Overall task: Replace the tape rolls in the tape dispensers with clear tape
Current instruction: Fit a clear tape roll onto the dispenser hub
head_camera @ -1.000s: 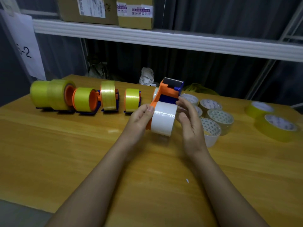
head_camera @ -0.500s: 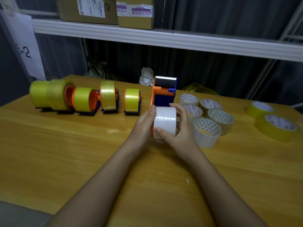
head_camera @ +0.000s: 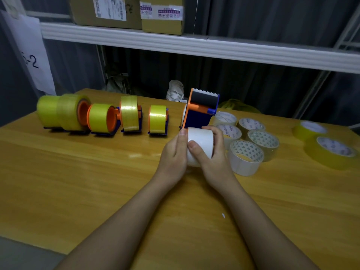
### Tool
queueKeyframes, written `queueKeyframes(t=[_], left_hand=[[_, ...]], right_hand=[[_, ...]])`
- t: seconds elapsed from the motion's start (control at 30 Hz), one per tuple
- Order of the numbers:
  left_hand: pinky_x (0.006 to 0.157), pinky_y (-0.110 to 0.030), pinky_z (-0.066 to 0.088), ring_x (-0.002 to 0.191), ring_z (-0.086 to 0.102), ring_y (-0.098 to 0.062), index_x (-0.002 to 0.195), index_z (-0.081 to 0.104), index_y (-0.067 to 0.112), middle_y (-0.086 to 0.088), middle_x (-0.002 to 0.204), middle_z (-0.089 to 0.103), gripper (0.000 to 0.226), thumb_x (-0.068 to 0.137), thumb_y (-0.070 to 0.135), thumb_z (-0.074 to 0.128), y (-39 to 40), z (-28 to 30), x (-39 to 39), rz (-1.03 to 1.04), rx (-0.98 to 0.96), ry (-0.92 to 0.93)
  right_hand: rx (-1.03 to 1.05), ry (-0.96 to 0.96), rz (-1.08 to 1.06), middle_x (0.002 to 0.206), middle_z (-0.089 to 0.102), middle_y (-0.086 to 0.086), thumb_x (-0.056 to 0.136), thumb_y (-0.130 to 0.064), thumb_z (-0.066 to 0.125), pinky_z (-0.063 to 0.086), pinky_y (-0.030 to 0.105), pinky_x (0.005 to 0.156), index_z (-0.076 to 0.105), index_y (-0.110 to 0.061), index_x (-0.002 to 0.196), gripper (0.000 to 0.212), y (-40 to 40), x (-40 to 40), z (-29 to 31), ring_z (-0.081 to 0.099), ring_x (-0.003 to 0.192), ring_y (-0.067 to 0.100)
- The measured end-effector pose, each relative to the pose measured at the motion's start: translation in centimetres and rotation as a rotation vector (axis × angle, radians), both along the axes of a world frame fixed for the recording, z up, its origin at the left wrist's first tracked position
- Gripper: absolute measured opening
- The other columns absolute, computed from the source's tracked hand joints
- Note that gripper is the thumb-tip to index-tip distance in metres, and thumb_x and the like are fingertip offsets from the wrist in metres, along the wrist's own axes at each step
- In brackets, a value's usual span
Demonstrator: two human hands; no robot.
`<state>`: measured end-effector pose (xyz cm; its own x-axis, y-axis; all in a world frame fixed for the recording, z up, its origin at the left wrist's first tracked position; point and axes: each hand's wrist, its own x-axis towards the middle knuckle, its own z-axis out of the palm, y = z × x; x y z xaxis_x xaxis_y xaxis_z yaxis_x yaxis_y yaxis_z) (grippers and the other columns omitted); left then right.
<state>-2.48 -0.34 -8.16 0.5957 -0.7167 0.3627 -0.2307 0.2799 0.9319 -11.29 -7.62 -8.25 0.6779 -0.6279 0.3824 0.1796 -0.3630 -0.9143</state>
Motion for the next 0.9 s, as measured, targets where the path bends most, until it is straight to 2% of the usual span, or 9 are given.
queueKeyframes(t=[0.13,0.5,0.63,0.73,0.8,0.9], left_hand=[[0.059,-0.018,0.049,0.071,0.063,-0.005,0.092,0.055,0.019,-0.003,0.082,0.061,0.032,0.100,0.031,0.027,-0.03,0.05,-0.10,0.007,-0.002,-0.003],[0.059,-0.017,0.049,0.070,0.063,-0.003,0.093,0.056,0.020,-0.002,0.083,0.062,0.030,0.103,0.025,0.028,0.13,0.49,-0.11,0.009,-0.004,-0.011],[0.060,-0.017,0.048,0.071,0.061,-0.001,0.092,0.055,0.023,0.001,0.083,0.060,0.028,0.102,0.022,0.029,0.21,0.47,-0.23,-0.012,-0.010,-0.083],[0.064,-0.027,0.052,0.078,0.063,-0.011,0.095,0.056,0.026,0.001,0.086,0.062,0.025,0.102,0.028,0.032,0.08,0.11,-0.25,-0.011,-0.017,-0.114],[0.068,-0.029,0.053,0.081,0.064,-0.012,0.096,0.057,0.028,0.003,0.086,0.063,0.025,0.102,0.029,0.033,0.03,0.08,-0.33,-0.030,-0.008,-0.105],[0.072,-0.023,0.051,0.084,0.064,-0.006,0.095,0.058,0.028,0.007,0.086,0.064,0.026,0.101,0.029,0.033,-0.03,0.32,-0.55,-0.067,0.003,-0.018]], right_hand=[[0.008,-0.001,-0.011,0.110,0.046,-0.011,0.087,-0.020,0.063,0.049,0.011,0.056,0.037,-0.024,0.125,0.046,0.09,0.01,0.10,0.056,0.082,-0.015],[0.045,-0.029,-0.011,0.110,0.047,-0.010,0.090,-0.015,0.064,0.049,0.010,0.057,0.038,-0.021,0.125,0.044,0.20,0.20,0.15,0.057,0.083,-0.015],[0.105,-0.036,0.057,0.114,0.047,-0.011,0.083,-0.034,0.057,0.051,0.014,0.065,0.034,-0.030,0.132,0.055,0.00,0.08,0.14,0.059,0.087,-0.010],[0.192,-0.001,0.031,0.120,0.051,-0.008,0.085,-0.056,0.056,0.052,0.016,0.068,0.036,-0.044,0.127,0.049,-0.02,0.33,0.22,0.061,0.095,0.003],[0.188,0.001,-0.029,0.117,0.054,-0.005,0.080,-0.056,0.055,0.051,0.014,0.065,0.040,-0.044,0.120,0.044,0.07,0.61,0.17,0.061,0.093,0.004],[0.107,-0.043,-0.088,0.112,0.056,-0.005,0.084,-0.050,0.061,0.048,0.011,0.064,0.043,-0.033,0.121,0.044,0.08,0.92,-0.25,0.061,0.087,-0.004]])
